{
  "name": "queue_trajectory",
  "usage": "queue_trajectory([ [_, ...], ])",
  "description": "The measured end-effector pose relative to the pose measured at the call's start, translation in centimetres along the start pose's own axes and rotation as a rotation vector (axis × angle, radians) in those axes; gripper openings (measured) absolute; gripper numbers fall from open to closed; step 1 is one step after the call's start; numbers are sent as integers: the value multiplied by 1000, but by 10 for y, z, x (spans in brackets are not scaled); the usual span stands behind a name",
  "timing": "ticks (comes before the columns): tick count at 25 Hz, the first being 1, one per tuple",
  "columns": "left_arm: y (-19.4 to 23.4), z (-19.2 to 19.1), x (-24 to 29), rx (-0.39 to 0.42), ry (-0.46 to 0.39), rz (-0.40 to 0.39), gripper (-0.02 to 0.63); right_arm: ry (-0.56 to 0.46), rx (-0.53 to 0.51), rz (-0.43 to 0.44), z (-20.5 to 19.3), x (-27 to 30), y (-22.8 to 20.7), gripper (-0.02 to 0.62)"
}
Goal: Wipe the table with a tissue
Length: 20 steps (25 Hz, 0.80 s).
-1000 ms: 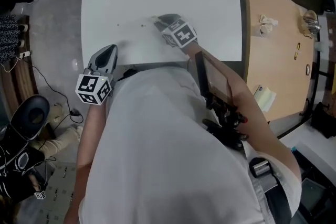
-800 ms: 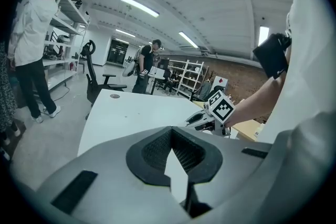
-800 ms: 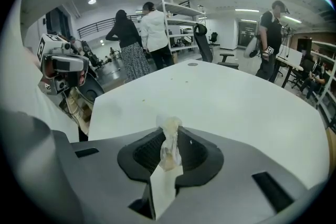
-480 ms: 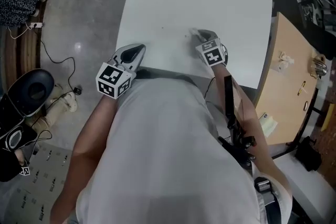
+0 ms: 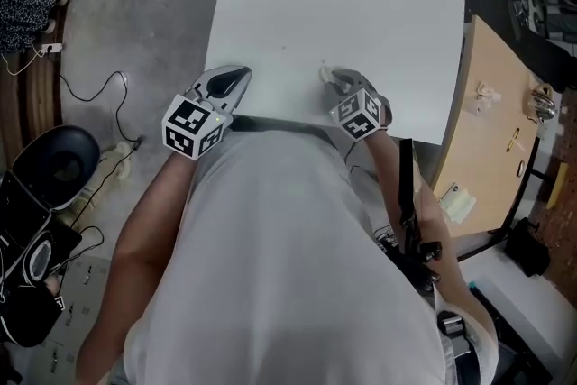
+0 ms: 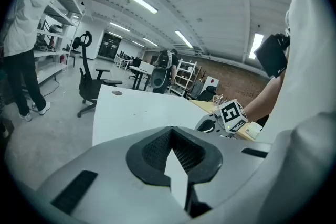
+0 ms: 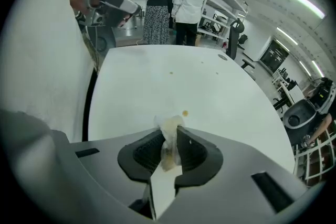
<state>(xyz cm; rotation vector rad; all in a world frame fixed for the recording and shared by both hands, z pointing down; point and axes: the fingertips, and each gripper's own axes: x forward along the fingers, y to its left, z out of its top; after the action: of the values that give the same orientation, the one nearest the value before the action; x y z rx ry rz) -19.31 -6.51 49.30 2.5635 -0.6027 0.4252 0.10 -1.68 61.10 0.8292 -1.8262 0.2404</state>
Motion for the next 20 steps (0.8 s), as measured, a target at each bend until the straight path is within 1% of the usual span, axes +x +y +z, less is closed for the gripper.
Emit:
queue_trajectory([
  [3,-2,-2,3,6,9,-28,8,-3,5,29,-2,-5,21,64],
  [5,-2,-2,5,9,12,-41,8,-6,15,66,-3,-8,30,64],
  [6,-2,-2,7,11,11,-45,8,-17,40,86,-3,-9,31,64],
  [7,-2,-1,7,14,10,-49,8,-39,89,97,-2,-11,28,64],
  [9,0,0,6,20,6,-54,8,-106,240,71,2,-13,11,64],
  [11,3,0,2,23,5,-52,8,-147,386,14,2,-12,-15,64],
  [14,4,2,1,22,6,-43,8,-153,527,-51,-3,-4,-55,64],
  [16,6,1,-5,17,7,-37,7,-145,570,-73,-1,4,-70,64],
  [20,12,-6,-22,9,10,-21,8,-123,560,-101,10,17,-69,64],
])
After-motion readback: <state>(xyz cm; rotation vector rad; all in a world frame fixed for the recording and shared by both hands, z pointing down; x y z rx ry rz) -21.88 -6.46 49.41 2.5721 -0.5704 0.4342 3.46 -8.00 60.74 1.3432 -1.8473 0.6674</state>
